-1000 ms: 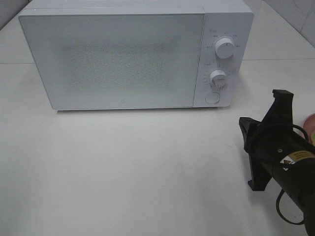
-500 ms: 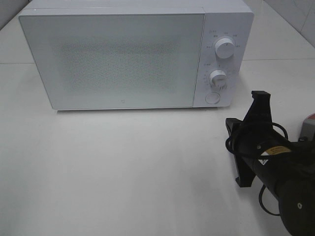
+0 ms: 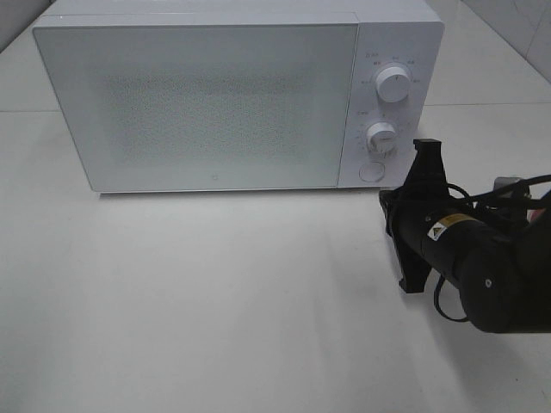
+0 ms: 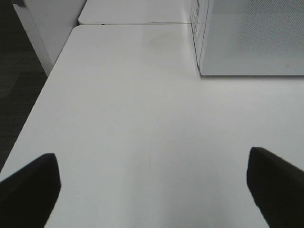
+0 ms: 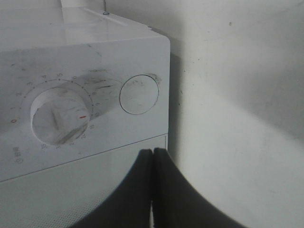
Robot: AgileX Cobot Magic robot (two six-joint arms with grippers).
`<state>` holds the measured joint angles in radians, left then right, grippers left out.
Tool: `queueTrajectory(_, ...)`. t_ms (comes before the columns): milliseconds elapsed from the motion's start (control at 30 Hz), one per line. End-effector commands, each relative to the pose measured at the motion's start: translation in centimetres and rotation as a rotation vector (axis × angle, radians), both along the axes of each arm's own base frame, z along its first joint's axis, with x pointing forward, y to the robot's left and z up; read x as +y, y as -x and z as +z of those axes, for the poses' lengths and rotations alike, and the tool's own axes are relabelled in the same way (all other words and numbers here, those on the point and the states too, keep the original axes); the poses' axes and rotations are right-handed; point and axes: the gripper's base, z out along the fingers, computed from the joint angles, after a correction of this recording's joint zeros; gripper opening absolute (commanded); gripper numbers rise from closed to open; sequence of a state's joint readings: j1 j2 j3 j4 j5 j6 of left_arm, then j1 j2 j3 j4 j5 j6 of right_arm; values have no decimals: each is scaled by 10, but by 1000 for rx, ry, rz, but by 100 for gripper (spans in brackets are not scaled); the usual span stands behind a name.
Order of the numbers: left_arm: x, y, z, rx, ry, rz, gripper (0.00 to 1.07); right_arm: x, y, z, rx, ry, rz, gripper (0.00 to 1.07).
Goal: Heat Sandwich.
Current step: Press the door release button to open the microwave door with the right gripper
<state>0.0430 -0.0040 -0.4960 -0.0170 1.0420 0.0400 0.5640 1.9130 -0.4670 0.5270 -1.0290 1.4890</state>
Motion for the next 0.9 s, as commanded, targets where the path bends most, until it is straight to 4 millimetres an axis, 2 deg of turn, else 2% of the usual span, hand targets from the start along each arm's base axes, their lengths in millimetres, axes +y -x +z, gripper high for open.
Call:
queueTrajectory(33, 0, 4, 0, -34, 2, 2, 99, 0, -18, 2, 5, 33, 36, 1)
queueTrajectory(433, 0, 4, 0, -34, 2, 2, 99, -8, -58, 8, 42, 66, 37, 1)
queueTrajectory(633, 0, 4, 0, -34, 2, 2, 99, -8, -69, 10, 66, 77, 55, 0)
queueTrajectory(900, 0, 4, 0, -34, 2, 2, 99, -6, -82, -3, 91, 70, 40, 0)
